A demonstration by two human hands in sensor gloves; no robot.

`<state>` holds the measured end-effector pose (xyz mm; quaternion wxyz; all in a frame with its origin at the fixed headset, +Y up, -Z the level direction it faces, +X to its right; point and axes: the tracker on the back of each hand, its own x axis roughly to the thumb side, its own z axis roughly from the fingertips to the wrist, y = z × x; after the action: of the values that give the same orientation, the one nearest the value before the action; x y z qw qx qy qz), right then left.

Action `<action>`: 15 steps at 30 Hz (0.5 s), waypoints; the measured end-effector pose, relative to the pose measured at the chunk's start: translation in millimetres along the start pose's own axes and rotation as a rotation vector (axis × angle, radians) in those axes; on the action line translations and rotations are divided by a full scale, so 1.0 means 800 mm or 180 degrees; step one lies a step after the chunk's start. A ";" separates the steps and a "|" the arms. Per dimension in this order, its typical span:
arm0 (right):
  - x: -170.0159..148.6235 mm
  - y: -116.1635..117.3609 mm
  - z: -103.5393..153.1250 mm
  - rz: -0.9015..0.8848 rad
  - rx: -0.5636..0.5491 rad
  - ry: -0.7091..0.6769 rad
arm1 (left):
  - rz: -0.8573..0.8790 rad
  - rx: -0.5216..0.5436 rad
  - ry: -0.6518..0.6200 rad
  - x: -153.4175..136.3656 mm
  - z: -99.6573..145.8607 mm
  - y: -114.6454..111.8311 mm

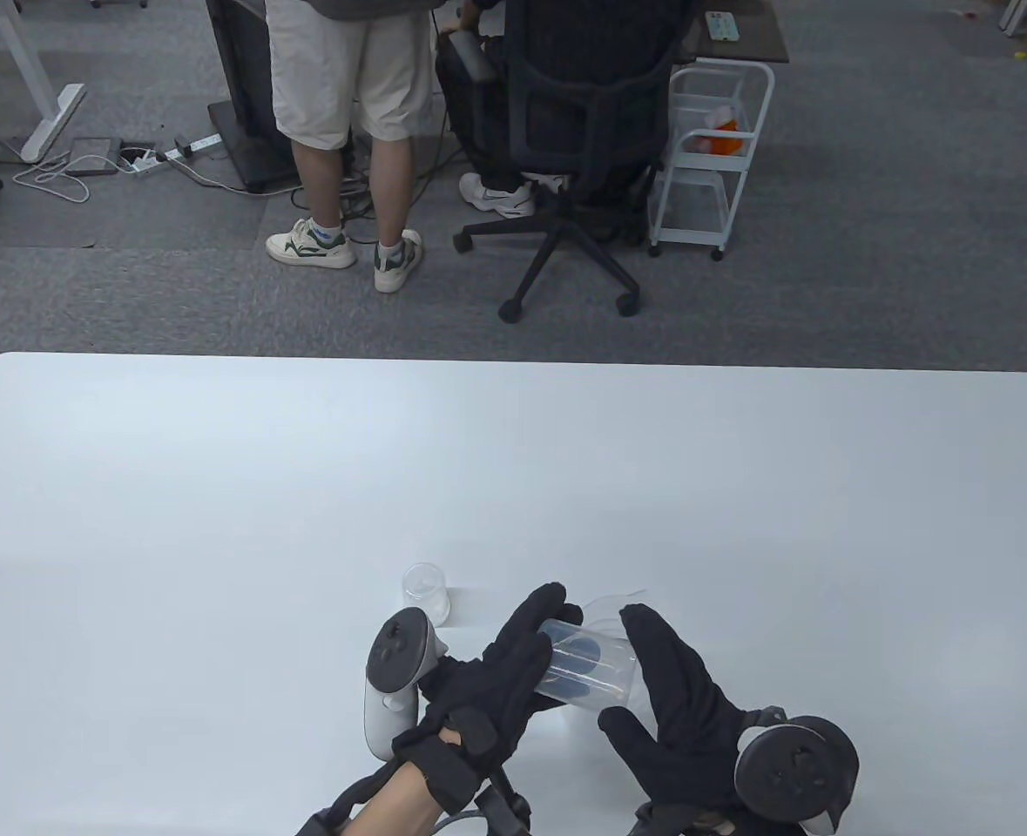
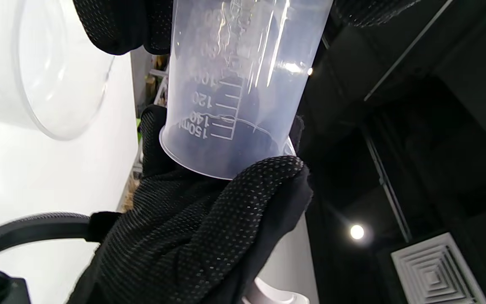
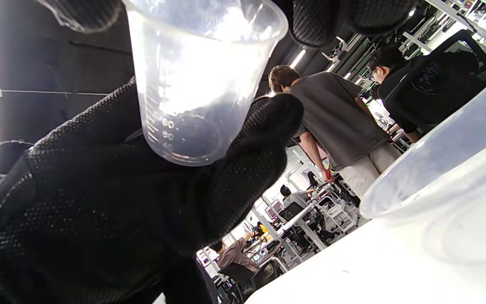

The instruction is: Nest plastic beakers

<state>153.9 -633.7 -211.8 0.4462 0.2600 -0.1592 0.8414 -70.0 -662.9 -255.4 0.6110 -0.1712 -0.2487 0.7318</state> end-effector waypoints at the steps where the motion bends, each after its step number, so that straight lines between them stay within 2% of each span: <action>1: 0.000 0.000 0.000 -0.0006 -0.0003 0.0001 | -0.0088 0.0030 -0.0007 0.000 0.000 0.001; 8: -0.003 -0.002 -0.002 0.0011 -0.0082 -0.0010 | -0.0733 0.0263 -0.0079 -0.002 0.003 0.007; 15: -0.007 -0.012 -0.006 0.0534 -0.0053 0.0021 | -0.1748 0.0481 -0.0221 -0.007 0.010 0.011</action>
<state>162.9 -629.9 -219.0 0.3768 0.2393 -0.1859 0.8753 -80.5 -670.8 -253.8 0.7885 -0.0261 -0.2512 0.5608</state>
